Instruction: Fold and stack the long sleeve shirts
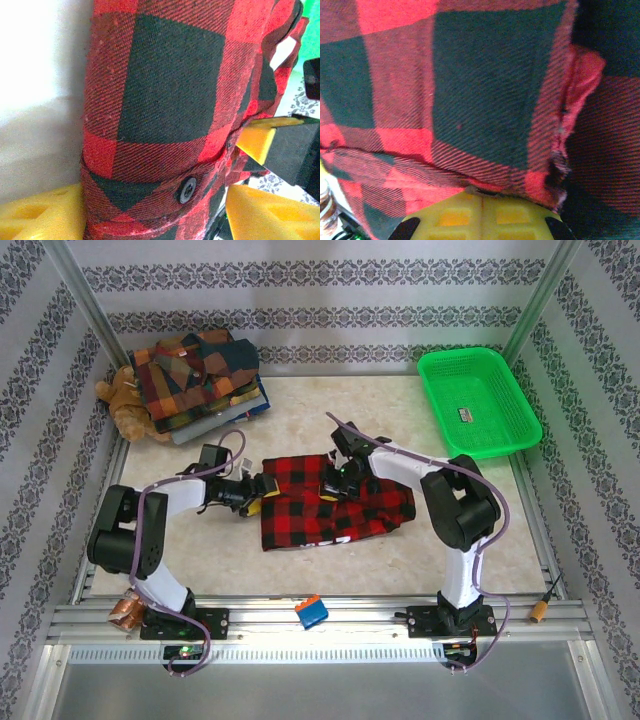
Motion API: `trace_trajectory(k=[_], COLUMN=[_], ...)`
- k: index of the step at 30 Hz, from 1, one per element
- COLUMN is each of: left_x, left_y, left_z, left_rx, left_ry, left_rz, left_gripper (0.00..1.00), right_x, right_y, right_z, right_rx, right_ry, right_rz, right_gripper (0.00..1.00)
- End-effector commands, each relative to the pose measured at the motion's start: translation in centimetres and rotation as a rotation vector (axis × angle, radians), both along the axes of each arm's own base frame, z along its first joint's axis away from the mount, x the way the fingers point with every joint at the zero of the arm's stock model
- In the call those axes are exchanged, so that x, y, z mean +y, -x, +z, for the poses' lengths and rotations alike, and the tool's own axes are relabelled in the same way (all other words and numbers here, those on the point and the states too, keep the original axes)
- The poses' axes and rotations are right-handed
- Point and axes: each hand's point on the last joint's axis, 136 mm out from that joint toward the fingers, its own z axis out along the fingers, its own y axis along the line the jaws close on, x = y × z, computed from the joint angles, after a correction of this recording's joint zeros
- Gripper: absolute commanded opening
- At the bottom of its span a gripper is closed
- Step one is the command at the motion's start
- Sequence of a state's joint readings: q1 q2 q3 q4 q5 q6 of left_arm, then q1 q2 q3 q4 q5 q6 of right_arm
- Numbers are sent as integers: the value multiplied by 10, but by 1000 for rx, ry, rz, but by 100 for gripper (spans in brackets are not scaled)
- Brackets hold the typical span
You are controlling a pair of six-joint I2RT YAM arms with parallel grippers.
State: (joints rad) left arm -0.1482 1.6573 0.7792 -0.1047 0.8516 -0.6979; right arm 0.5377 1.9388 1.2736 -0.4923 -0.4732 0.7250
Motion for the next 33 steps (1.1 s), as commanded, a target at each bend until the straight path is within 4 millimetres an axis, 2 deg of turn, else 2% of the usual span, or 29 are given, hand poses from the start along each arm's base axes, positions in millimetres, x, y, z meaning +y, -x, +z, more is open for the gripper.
trace_trajectory(k=[1,6,9,12,18,22,26,33], left_x=[-7,-5,-5,3,19,31,43,62], left_y=[5,5,-1,-2,-1,-4,-4,-7], left_z=[-11,-15,-4,3,24,54,83,135], left_rx=[26,35,20,13,-5,-49,-84,-145], left_ry=[-34,-74,-100,-168,-296,-387,-482,-620], left_rz=[-43,-58,-64,-78,-114,-140,-177,-226], left_gripper=[68,51,30,17,1,0,0,0], right_x=[-11,-13,-16,-15,-11,1,31,113], right_y=[2,1,3,4,-1,-6,-13,-35], right_z=[-24,-39,-48,-52,-49,-48,-50,-34], right_rx=[27,44,58,64,51,45,40,59], right_ry=[29,35,36,25,4,-8,-50,-211], right_rz=[-2,-15,-32,-46,-67,-88,-137,-219], right_gripper=[3,3,3,3,3,4,4,5])
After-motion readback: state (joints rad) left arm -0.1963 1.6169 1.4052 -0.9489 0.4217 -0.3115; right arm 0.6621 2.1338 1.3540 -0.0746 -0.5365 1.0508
